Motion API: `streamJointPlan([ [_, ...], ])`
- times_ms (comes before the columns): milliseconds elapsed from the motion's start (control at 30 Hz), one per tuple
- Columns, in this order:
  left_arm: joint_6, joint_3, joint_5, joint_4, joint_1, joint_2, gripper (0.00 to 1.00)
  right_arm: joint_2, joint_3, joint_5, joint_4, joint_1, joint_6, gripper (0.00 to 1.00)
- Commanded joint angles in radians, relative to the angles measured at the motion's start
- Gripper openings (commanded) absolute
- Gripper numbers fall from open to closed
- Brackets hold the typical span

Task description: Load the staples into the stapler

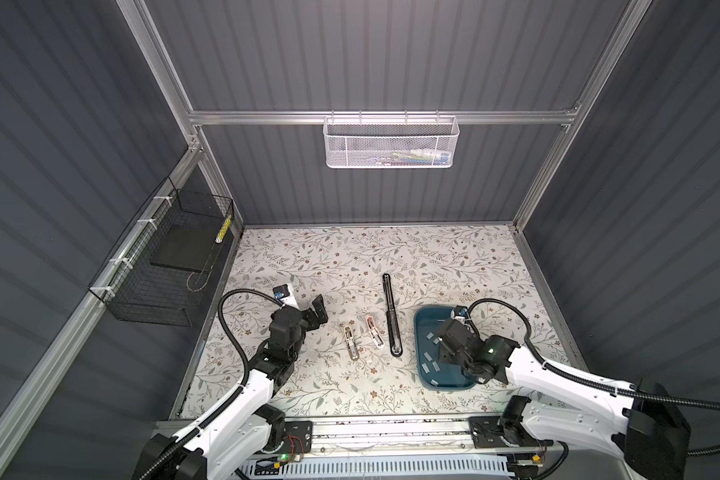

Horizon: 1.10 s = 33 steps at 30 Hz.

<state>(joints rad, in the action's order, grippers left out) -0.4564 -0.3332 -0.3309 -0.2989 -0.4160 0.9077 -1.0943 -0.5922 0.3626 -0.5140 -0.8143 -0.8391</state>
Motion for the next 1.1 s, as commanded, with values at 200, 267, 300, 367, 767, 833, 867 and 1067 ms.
streamJointPlan([
  [200,-0.02,-0.011,0.015,-0.05,0.005,0.039,1.0,-0.225,-0.102,-0.105,0.12,0.145,0.071,0.34],
  [267,-0.026,-0.012,0.022,-0.053,0.005,0.046,1.0,-0.257,-0.111,-0.106,0.119,0.164,0.07,0.35],
  [300,-0.025,-0.012,0.025,-0.052,0.005,0.049,1.0,-0.272,-0.114,-0.109,0.121,0.17,0.077,0.35],
  [367,-0.025,-0.016,0.029,-0.053,0.005,0.053,1.0,-0.302,-0.125,-0.114,0.12,0.176,0.088,0.35],
  [767,-0.024,-0.017,0.019,-0.045,0.005,0.048,1.0,-0.369,-0.156,-0.129,0.131,0.175,0.092,0.34],
  [833,-0.024,-0.016,0.018,-0.043,0.005,0.043,1.0,-0.368,-0.152,-0.116,0.103,0.174,0.083,0.33],
  [867,-0.025,-0.016,0.02,-0.042,0.005,0.041,1.0,-0.365,-0.147,-0.115,0.102,0.173,0.082,0.33],
  [1067,-0.025,-0.017,0.024,-0.042,0.005,0.04,1.0,-0.361,-0.134,-0.119,0.092,0.17,0.071,0.34],
])
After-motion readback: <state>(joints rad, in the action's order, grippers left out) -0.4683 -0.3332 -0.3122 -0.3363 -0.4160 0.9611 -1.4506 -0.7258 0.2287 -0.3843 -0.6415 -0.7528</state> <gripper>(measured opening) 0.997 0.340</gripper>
